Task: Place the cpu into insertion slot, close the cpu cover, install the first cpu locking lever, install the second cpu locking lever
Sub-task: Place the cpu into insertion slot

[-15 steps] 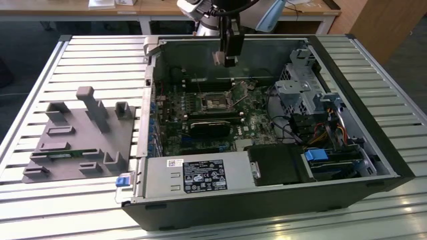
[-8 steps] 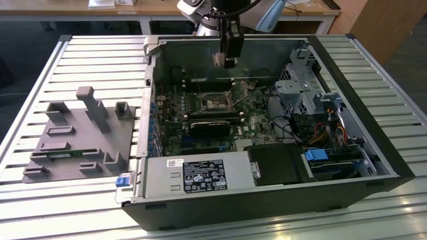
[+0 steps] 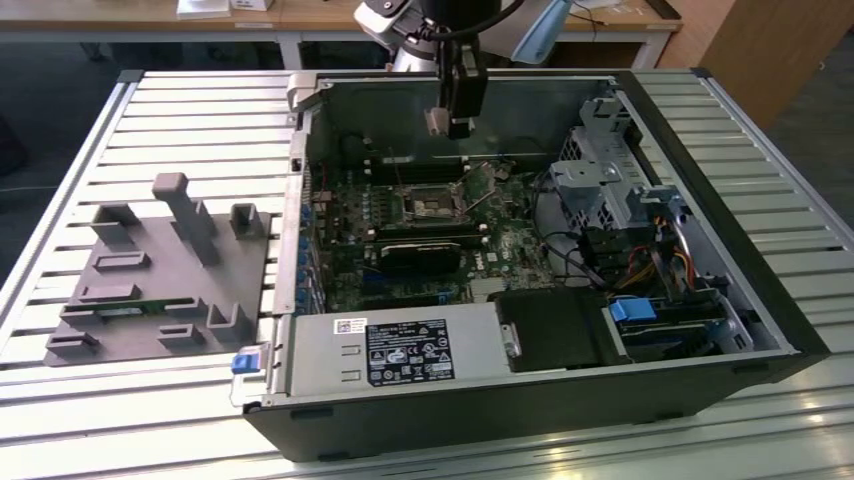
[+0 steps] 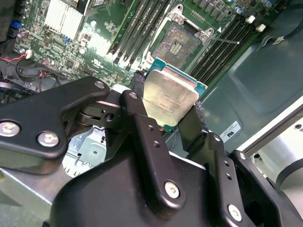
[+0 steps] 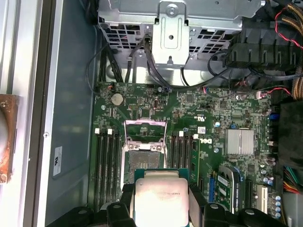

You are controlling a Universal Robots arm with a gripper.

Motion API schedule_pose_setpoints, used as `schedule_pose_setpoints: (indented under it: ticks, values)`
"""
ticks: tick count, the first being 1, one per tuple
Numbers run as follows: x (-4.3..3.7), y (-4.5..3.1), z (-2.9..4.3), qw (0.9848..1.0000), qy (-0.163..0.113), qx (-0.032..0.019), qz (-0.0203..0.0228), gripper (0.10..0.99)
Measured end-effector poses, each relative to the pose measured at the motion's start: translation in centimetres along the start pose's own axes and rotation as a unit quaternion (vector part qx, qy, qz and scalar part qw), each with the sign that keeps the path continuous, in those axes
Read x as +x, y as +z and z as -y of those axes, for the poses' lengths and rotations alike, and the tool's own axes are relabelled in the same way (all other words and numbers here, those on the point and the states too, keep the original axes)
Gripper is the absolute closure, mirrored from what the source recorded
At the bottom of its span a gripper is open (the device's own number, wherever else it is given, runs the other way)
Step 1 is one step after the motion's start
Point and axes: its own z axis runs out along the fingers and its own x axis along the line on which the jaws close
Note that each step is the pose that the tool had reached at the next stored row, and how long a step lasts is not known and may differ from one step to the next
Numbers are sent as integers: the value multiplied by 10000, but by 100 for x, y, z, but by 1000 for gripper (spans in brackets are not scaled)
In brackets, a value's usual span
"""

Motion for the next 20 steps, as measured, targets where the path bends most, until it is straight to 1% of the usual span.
schedule_pose_setpoints:
  ticks: [10,16,20]
  values:
    - [0,53,3,10000,0,0,0,545]
    - [1,117,7,10000,0,0,0,545]
    - [1,143,9,10000,0,0,0,545]
